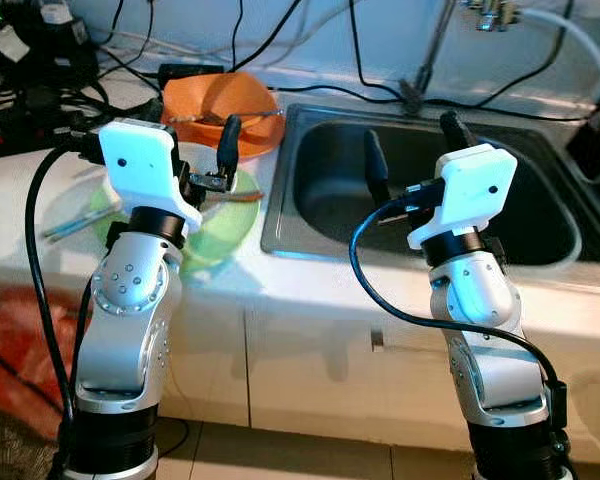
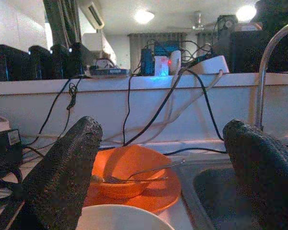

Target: Kitchen organization

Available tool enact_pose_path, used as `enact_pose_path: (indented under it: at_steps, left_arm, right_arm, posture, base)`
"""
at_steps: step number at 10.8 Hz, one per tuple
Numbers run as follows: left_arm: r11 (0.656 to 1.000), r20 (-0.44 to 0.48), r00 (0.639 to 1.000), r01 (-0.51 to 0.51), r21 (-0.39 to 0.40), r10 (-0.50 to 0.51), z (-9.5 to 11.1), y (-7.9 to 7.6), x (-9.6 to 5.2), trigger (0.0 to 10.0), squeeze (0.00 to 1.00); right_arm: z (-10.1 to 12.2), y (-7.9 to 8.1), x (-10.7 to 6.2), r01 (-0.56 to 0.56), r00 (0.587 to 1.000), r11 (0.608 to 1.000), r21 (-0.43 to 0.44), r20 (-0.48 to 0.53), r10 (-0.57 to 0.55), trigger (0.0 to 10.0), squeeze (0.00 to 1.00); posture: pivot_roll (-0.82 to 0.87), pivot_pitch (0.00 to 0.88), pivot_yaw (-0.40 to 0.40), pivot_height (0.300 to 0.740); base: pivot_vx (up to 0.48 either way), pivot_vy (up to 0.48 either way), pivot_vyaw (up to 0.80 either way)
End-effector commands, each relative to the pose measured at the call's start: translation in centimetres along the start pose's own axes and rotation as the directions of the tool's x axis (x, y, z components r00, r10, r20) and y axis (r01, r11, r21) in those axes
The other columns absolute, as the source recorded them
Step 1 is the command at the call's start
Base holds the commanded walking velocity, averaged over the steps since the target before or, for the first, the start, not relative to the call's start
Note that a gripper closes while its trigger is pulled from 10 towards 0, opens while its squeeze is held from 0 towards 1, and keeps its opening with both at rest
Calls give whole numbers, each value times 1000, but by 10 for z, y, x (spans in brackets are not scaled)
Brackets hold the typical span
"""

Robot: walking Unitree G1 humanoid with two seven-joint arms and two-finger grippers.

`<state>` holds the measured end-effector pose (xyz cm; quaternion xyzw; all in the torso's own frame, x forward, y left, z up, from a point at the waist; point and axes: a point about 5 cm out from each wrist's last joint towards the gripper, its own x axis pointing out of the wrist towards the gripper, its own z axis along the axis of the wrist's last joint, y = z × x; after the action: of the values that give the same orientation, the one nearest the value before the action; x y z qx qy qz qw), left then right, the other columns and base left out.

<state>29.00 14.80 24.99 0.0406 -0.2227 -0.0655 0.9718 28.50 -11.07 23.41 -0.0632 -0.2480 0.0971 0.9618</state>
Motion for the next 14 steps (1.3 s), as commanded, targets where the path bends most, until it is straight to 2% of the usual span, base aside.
enact_pose_path:
  at_steps: [1,2,11,14]
  left_arm:
    - [1000,27,999,19,4,-19,6,-4,2,10000,0]
    - [1000,26,1000,18,2,-18,6,-4,2,10000,0]
    - [1000,-25,1000,18,-4,-19,-4,-7,0,10000,0]
    - [996,-97,992,89,27,-86,-24,-13,-10,10000,0]
  right_arm:
    - [3,-2,1,1,1000,1000,-20,16,0,10000,0]
    - [3,-2,1,-1,1000,1000,-21,14,1,10000,0]
    - [-4,1,-2,-22,1000,1000,-17,-17,21,10000,0]
    - [-13,1,0,-20,995,995,94,-97,30,10000,0]
  posture:
    - [79,34,-56,740]
    - [80,33,-58,740]
    - [78,31,-58,740]
    - [78,28,-61,740]
  base:
    - [341,0,0]
    - [337,0,0]
    - [0,0,0]
    - [0,0,0]
